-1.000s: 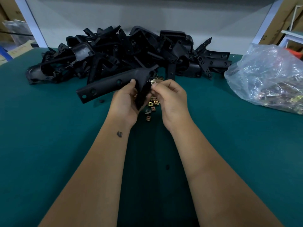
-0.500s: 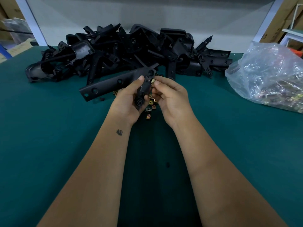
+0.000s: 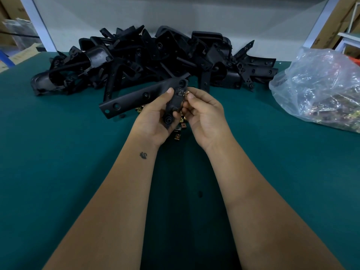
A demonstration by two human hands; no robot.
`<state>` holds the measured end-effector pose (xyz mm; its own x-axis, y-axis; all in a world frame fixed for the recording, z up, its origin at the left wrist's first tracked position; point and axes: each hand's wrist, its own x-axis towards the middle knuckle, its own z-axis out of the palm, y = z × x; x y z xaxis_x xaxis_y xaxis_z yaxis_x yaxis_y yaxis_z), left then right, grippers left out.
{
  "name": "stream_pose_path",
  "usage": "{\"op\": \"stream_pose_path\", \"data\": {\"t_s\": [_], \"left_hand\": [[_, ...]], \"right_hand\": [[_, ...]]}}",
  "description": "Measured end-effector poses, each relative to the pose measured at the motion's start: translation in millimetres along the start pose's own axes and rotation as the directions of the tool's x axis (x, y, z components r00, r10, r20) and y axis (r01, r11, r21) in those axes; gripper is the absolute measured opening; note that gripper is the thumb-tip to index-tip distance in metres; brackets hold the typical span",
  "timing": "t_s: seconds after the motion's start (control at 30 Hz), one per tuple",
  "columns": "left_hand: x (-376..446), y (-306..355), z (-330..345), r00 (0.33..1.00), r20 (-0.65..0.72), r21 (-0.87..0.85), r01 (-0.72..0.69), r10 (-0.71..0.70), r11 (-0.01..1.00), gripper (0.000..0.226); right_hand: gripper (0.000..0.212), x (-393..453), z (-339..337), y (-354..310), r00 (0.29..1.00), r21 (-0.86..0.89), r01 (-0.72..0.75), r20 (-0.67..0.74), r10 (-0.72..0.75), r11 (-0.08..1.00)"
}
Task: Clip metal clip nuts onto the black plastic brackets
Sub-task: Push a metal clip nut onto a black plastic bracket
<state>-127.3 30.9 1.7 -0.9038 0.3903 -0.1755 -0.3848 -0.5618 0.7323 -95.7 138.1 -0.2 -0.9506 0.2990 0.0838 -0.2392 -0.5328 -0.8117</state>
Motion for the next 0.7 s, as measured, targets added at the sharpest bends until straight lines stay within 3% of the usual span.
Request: {"op": "stream_pose_path", "data": {"t_s": [0.13, 0.27, 0.47, 0.63, 0.7], "left_hand": [[-0.5, -0.7, 0.2, 1.000, -0.015, 0.002, -0.002, 0.002, 1.000, 0.015], [-1.3, -1.5, 0.4, 1.000, -0.020, -0.022, -0.015, 0.014, 1.000, 0.012], [-2.9, -1.8, 0.1, 0.999, 0.012, -0.055, -0.035, 0.036, 0.998, 0.016], [-3.7, -2.2, 0.5, 0.999, -0.002, -0.042, -0.041, 0.041, 0.998, 0.018], [-3.6, -1.9, 0.0, 0.999, -0.017, -0.025, -0.046, 0.046, 0.999, 0.030]], "right_hand": [[0.018, 0.2, -0.2, 0.3, 1.000, -0.071, 0.010, 0.003, -0.010, 0.997], [0.019, -1.5, 0.8, -1.9, 1.000, -0.009, -0.022, -0.005, 0.022, 1.000], [0.012, -4.2, 4.7, -1.3, 0.999, -0.027, 0.002, 0.037, -0.001, 1.000], [0.012, -3.6, 5.7, 0.8, 0.999, -0.183, 0.053, -0.002, -0.054, 0.982], [0.013, -3.0, 4.8, -0.2, 0.998, -0.226, 0.056, -0.019, -0.062, 0.973]]}}
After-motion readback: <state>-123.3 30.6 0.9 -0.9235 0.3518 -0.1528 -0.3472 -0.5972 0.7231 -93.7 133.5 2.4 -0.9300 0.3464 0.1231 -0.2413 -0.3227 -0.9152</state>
